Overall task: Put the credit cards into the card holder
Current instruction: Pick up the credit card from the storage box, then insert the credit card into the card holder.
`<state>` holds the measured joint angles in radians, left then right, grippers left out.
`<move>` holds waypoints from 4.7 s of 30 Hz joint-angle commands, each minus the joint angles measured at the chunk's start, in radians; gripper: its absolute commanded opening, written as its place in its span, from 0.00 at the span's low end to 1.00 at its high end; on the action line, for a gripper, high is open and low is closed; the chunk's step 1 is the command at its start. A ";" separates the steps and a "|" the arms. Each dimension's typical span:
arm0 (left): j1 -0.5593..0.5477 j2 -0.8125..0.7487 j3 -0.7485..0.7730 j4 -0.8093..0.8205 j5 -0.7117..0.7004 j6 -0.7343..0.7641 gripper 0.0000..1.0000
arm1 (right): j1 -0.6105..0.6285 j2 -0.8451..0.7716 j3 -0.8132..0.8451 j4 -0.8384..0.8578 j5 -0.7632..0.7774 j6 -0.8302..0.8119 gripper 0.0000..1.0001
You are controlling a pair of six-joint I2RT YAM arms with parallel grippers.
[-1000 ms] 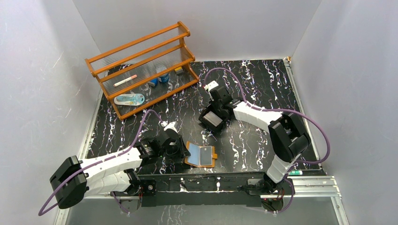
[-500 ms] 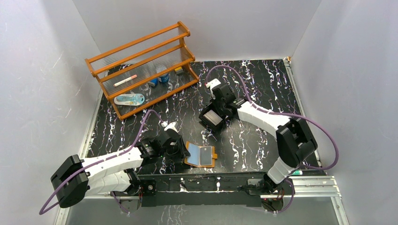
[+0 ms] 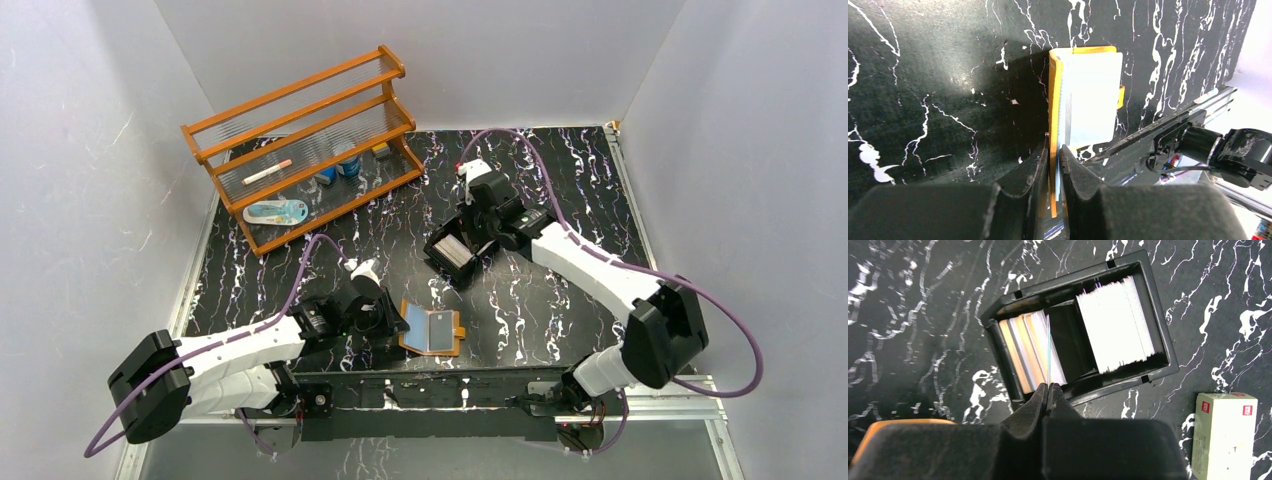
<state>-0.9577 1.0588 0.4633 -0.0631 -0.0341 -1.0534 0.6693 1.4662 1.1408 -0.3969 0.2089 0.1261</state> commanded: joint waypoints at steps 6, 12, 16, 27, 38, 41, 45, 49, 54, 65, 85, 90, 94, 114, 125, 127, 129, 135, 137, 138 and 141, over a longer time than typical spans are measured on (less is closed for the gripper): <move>0.004 0.020 -0.008 0.093 0.026 -0.031 0.11 | -0.014 -0.071 0.009 0.085 0.056 -0.030 0.00; 0.004 0.024 -0.003 0.091 0.034 -0.034 0.11 | -0.048 0.033 0.053 0.097 0.022 -0.159 0.00; 0.005 0.010 -0.007 0.081 0.029 -0.035 0.11 | -0.063 0.049 0.023 0.146 -0.025 -0.209 0.00; 0.004 0.012 -0.011 0.082 0.030 -0.033 0.11 | -0.092 0.086 -0.012 0.212 -0.132 -0.247 0.00; 0.004 -0.025 -0.019 0.061 0.021 -0.034 0.12 | -0.092 0.141 0.015 0.161 -0.099 -0.293 0.08; 0.005 -0.031 -0.020 0.058 0.017 -0.033 0.12 | -0.091 0.159 0.035 0.130 -0.097 -0.298 0.08; 0.004 -0.034 -0.020 0.053 0.016 -0.032 0.13 | -0.092 0.160 0.042 0.088 -0.107 -0.309 0.03; 0.004 -0.037 -0.023 0.052 0.016 -0.033 0.13 | -0.092 0.155 0.077 0.026 -0.071 -0.308 0.01; 0.004 -0.024 -0.016 0.057 0.017 -0.030 0.13 | -0.092 0.175 0.132 -0.036 -0.075 -0.315 0.00; 0.004 -0.020 -0.005 0.043 0.016 -0.023 0.13 | -0.090 0.342 0.300 -0.265 -0.050 -0.303 0.01; 0.004 -0.035 -0.008 0.031 0.007 -0.017 0.14 | -0.064 0.371 0.398 -0.347 0.023 -0.233 0.24; 0.004 -0.046 -0.012 0.030 0.004 -0.020 0.14 | -0.063 0.348 0.364 -0.261 0.000 -0.240 0.19; 0.004 -0.053 -0.014 0.026 0.000 -0.020 0.14 | -0.063 0.342 0.354 -0.222 -0.004 -0.240 0.22; 0.049 -0.013 -0.020 0.007 -0.006 -0.023 0.28 | 0.026 -0.063 0.205 -0.215 -0.220 0.108 0.00; 0.074 -0.028 -0.054 0.018 0.061 -0.026 0.28 | 0.080 -0.185 -0.134 -0.013 -0.534 0.291 0.00; 0.078 -0.037 -0.058 0.000 0.068 -0.036 0.32 | 0.080 -0.189 -0.181 0.000 -0.538 0.297 0.00; 0.080 -0.049 -0.085 0.020 0.090 -0.053 0.33 | 0.080 -0.184 -0.214 0.010 -0.549 0.292 0.00; 0.084 -0.067 -0.105 0.040 0.106 -0.062 0.22 | 0.066 -0.132 -0.276 0.058 -0.577 0.273 0.00; 0.085 -0.074 -0.102 0.027 0.101 -0.052 0.16 | 0.061 -0.119 -0.293 0.058 -0.577 0.273 0.00; 0.086 -0.080 -0.106 0.028 0.099 -0.048 0.15 | 0.057 -0.113 -0.302 0.058 -0.577 0.273 0.00; 0.094 -0.105 -0.127 0.049 0.105 -0.055 0.18 | 0.047 -0.096 -0.324 0.058 -0.577 0.273 0.00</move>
<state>-0.8768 0.9993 0.3542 -0.0257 0.0540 -1.1091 0.7315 1.3499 0.8452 -0.3817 -0.3462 0.3943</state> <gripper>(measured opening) 0.156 0.013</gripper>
